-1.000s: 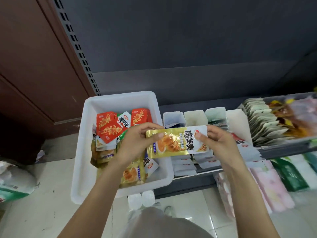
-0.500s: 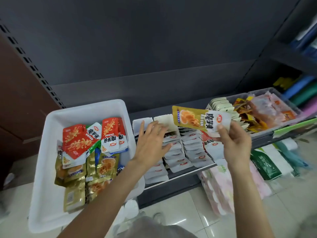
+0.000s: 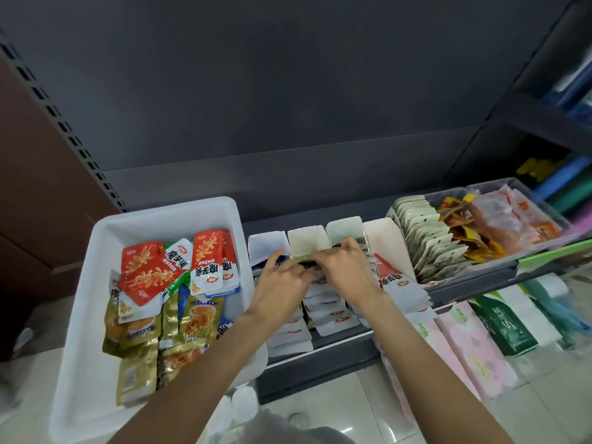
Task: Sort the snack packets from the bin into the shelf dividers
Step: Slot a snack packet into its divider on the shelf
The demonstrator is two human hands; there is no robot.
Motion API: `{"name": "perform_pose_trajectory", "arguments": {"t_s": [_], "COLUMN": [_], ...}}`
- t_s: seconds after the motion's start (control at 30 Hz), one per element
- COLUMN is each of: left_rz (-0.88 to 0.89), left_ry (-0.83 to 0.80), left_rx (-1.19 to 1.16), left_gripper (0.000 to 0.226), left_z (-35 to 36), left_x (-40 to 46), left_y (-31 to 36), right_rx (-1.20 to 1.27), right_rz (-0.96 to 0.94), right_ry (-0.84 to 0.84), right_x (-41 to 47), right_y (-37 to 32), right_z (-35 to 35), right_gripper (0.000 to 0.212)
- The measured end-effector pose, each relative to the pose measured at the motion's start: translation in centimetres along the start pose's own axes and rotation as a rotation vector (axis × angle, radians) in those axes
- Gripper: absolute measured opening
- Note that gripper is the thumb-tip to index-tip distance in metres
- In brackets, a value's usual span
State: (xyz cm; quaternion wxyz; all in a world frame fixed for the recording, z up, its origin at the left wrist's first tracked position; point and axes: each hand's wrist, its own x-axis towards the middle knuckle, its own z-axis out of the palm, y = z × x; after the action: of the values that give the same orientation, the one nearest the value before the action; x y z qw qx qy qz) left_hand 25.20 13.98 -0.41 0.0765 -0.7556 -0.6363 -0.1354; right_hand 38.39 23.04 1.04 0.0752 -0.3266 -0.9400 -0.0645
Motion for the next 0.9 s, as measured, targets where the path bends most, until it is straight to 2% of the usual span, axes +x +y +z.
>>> {"name": "perform_pose_trajectory", "arguments": {"t_s": [0.1,0.2,0.3,0.4,0.5,0.57,0.67,0.73,0.83,0.9], "left_rz": [0.045,0.078,-0.044,-0.331,-0.763,-0.878,-0.944,-0.913,-0.806,-0.774], "left_ry": [0.076,0.156,0.318,0.329,0.212,0.129,0.003,-0.131,-0.399,-0.451], "left_rx": [-0.057,-0.188,-0.345,-0.354,-0.401,-0.377,-0.350,-0.332,-0.267,-0.250], "left_gripper": [0.019,0.020,0.021,0.019,0.022,0.029,0.033,0.041,0.055,0.054], "left_z": [0.0,-0.6,-2.4,-3.6,-3.7,-3.2,-2.7,-2.3,-1.9,-1.7], "left_x": [-0.3,-1.8,-5.0,-9.4,-13.7,-16.1,-17.7,-17.9,-17.9,-18.1], "left_y": [-0.4,-0.9,-2.0,-4.6,-7.6,-9.2,-10.4,-10.6,-10.9,-11.2], "right_rx": [0.022,0.138,0.330,0.538,0.626,0.611,0.535,0.387,0.294,0.300], "right_rz": [-0.034,-0.032,0.006,-0.028,-0.157,-0.210,-0.140,-0.117,-0.079,-0.076], "right_ry": [0.013,0.172,0.259,0.231,0.089,-0.098,-0.382,-0.527,-0.680,-0.694], "right_x": [-0.7,-1.5,-2.3,-1.9,-0.7,0.5,2.5,3.3,2.9,2.4], "right_y": [0.0,-0.4,-2.0,-5.5,-10.2,-13.6,-17.6,-19.5,-21.1,-21.8], "right_z": [0.1,-0.9,-3.0,-4.3,-3.5,-2.5,-0.4,1.3,3.2,3.6], "right_gripper": [0.033,0.034,0.043,0.041,0.035,0.029,0.024,0.021,0.034,0.027]}}
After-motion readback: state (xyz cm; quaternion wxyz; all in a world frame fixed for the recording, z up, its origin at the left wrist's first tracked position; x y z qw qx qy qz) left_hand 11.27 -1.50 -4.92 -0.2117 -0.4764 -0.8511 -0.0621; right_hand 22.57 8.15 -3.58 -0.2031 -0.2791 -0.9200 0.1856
